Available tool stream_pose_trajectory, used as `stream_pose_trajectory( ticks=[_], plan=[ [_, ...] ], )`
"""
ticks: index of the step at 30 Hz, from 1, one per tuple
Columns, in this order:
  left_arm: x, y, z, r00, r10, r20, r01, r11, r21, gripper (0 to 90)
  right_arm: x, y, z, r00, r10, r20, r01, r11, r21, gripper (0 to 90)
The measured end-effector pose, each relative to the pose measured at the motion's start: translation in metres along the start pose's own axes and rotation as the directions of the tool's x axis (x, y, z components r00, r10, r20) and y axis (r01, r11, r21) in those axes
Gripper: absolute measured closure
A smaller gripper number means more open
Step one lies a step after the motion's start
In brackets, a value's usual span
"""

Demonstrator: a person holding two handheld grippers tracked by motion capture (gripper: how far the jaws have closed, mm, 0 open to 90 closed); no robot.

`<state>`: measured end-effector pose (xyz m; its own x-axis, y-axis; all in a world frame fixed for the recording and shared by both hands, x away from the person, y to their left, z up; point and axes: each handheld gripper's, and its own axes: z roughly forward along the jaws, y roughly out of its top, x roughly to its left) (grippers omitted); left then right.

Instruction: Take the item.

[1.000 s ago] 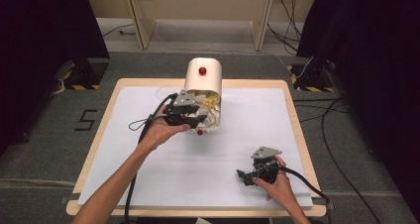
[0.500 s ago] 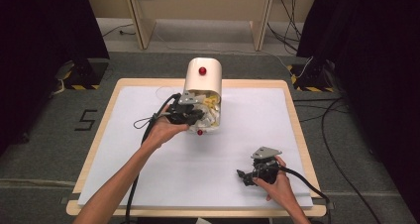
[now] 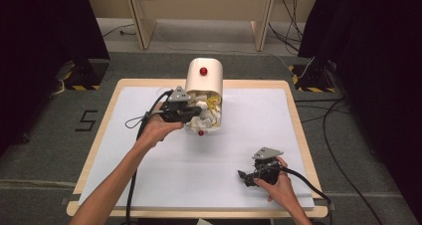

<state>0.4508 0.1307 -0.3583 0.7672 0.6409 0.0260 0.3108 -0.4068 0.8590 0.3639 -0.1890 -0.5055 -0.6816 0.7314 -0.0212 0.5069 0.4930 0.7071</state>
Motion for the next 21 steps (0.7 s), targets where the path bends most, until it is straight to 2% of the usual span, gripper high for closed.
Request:
stream_pose_trajectory(
  ticks=[7,13,14,21],
  plan=[
    [-0.002,0.008,-0.013,0.9998,0.01,0.019,-0.009,0.9994,-0.032,85.7,0.0,0.0,0.0,1.0,0.0,0.0,0.0,1.0,0.0,3.9],
    [-0.003,0.013,-0.028,0.9984,0.001,0.056,0.003,0.9974,-0.072,85.7,0.0,0.0,0.0,1.0,0.0,0.0,0.0,1.0,0.0,4.0],
    [-0.004,0.014,-0.033,0.9973,0.002,0.074,0.005,0.9964,-0.084,85.7,0.0,0.0,0.0,1.0,0.0,-0.001,0.0,1.0,0.0,3.9],
    [-0.005,0.017,-0.049,0.997,0.017,0.075,-0.009,0.994,-0.109,85.6,0.0,0.0,0.0,1.0,0.0,0.0,0.0,1.0,0.001,4.0]
  ],
)
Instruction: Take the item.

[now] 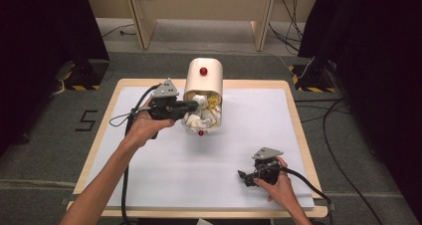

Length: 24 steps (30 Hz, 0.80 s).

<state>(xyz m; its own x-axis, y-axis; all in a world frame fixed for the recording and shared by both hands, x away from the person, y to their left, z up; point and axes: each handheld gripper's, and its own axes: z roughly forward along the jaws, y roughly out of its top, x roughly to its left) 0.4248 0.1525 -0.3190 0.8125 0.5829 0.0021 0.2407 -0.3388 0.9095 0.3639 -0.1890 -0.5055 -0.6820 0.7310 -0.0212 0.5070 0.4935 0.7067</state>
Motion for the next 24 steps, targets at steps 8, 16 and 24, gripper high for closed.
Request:
stream_pose_trajectory(
  ticks=[8,16,24],
  plan=[
    [0.012,0.0,-0.027,0.9993,-0.022,-0.029,0.021,0.9994,-0.026,85.4,0.0,0.0,0.0,1.0,0.0,0.001,0.0,1.0,0.0,4.0],
    [0.035,-0.009,-0.054,0.9933,-0.056,-0.101,0.052,0.9975,-0.049,85.4,0.0,0.0,0.0,1.0,0.0,0.0,0.0,1.0,0.0,3.9],
    [0.062,-0.024,-0.055,0.9721,-0.072,-0.223,0.073,0.9973,-0.001,85.5,0.0,0.0,0.0,1.0,0.0,0.001,0.0,1.0,0.0,3.9]
  ],
)
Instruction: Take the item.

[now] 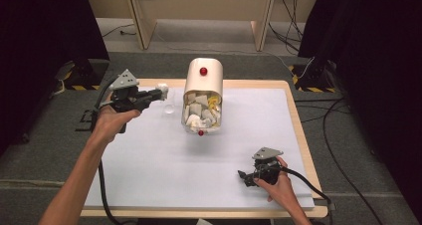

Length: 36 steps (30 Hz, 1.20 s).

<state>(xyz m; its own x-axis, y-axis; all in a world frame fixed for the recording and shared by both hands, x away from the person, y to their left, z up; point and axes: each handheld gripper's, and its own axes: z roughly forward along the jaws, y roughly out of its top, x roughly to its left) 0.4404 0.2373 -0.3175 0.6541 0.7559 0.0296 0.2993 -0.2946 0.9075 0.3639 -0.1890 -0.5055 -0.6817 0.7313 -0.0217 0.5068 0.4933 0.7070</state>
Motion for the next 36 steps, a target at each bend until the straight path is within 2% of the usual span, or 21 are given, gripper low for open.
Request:
stream_pose_trajectory(
  ticks=[2,3,8,9,10,11,12,13,14,15,22,26,31,36],
  plan=[
    [0.006,-0.003,0.006,0.9997,-0.009,-0.023,0.009,1.0,0.003,85.5,0.0,0.0,0.0,1.0,0.001,0.0,-0.001,1.0,-0.001,3.9],
    [0.011,-0.007,0.012,0.9988,-0.009,-0.049,0.009,0.9999,0.007,85.4,0.0,0.0,0.0,1.0,0.0,0.0,0.0,1.0,0.0,3.9],
    [0.022,-0.012,0.026,0.9958,-0.027,-0.088,0.029,0.9995,0.014,85.5,0.0,0.0,0.0,1.0,0.001,0.0,-0.001,1.0,-0.001,3.9],
    [0.027,-0.014,0.034,0.9944,-0.039,-0.098,0.04,0.9992,0.011,85.4,0.0,0.0,0.0,1.0,0.001,-0.001,-0.001,1.0,0.0,3.9],
    [0.027,-0.014,0.034,0.9944,-0.039,-0.098,0.04,0.9992,0.011,85.4,0.0,0.0,0.0,1.0,0.001,0.0,-0.001,1.0,0.0,4.0],
    [0.032,-0.016,0.041,0.9931,-0.049,-0.107,0.05,0.9987,0.009,85.4,0.0,0.0,0.0,1.0,0.0,0.0,0.0,1.0,0.0,4.0],
    [0.032,-0.016,0.041,0.9931,-0.049,-0.107,0.05,0.9987,0.009,85.3,0.0,0.0,0.0,1.0,0.0,0.0,0.0,1.0,0.0,4.0],
    [0.035,-0.018,0.048,0.9909,-0.065,-0.118,0.066,0.9978,0.006,85.3,0.0,0.0,0.0,1.0,0.0,0.0,0.0,1.0,-0.002,3.9],
    [0.035,-0.018,0.048,0.9909,-0.065,-0.118,0.066,0.9978,0.006,85.3,0.0,0.0,0.0,1.0,0.0,0.0,0.0,1.0,-0.002,3.9],
    [0.038,-0.02,0.055,0.9896,-0.07,-0.125,0.072,0.9973,0.01,85.2,0.0,0.0,0.0,1.0,0.0,0.0,0.0,1.0,-0.001,3.9],
    [0.044,-0.025,0.071,0.9865,-0.102,-0.129,0.104,0.9945,0.011,85.1,0.0,0.0,0.0,1.0,0.0,0.0,0.0,1.0,-0.002,4.0],
    [0.046,-0.027,0.079,0.9852,-0.091,-0.145,0.095,0.9951,0.024,84.8,0.0,0.0,0.0,1.0,0.002,0.0,-0.002,1.0,-0.002,4.0],
    [0.051,-0.031,0.088,0.9821,-0.103,-0.158,0.109,0.9937,0.028,84.8,0.0,0.0,0.0,1.0,0.001,0.0,-0.001,1.0,-0.003,4.0],
    [0.053,-0.037,0.099,0.9797,-0.088,-0.18,0.101,0.9929,0.063,84.7,0.0,0.0,0.0,1.0,0.0,0.0,0.0,1.0,-0.002,3.9]
  ],
)
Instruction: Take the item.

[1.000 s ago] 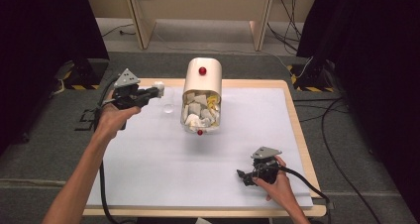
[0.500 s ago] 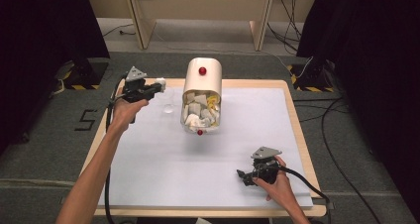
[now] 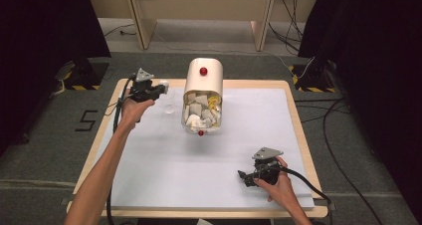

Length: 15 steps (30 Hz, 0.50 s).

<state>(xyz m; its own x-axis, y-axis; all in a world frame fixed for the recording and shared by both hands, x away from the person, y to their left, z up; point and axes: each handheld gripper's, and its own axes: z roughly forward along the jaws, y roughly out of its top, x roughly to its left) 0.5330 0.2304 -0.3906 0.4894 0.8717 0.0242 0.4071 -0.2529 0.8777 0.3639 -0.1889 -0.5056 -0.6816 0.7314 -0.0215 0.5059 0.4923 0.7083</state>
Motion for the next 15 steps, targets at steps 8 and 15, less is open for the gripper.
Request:
stream_pose_trajectory(
  ticks=[8,15],
  plan=[
    [-0.003,-0.003,0.015,0.9999,0.006,-0.013,-0.005,0.9991,0.042,84.6,0.0,0.0,0.0,1.0,0.0,0.0,0.0,1.0,0.001,3.9],
    [0.0,-0.008,0.027,0.9992,0.005,-0.039,-0.002,0.9966,0.082,84.1,0.0,0.0,0.0,1.0,0.001,0.0,-0.001,1.0,-0.001,4.0]
  ],
)
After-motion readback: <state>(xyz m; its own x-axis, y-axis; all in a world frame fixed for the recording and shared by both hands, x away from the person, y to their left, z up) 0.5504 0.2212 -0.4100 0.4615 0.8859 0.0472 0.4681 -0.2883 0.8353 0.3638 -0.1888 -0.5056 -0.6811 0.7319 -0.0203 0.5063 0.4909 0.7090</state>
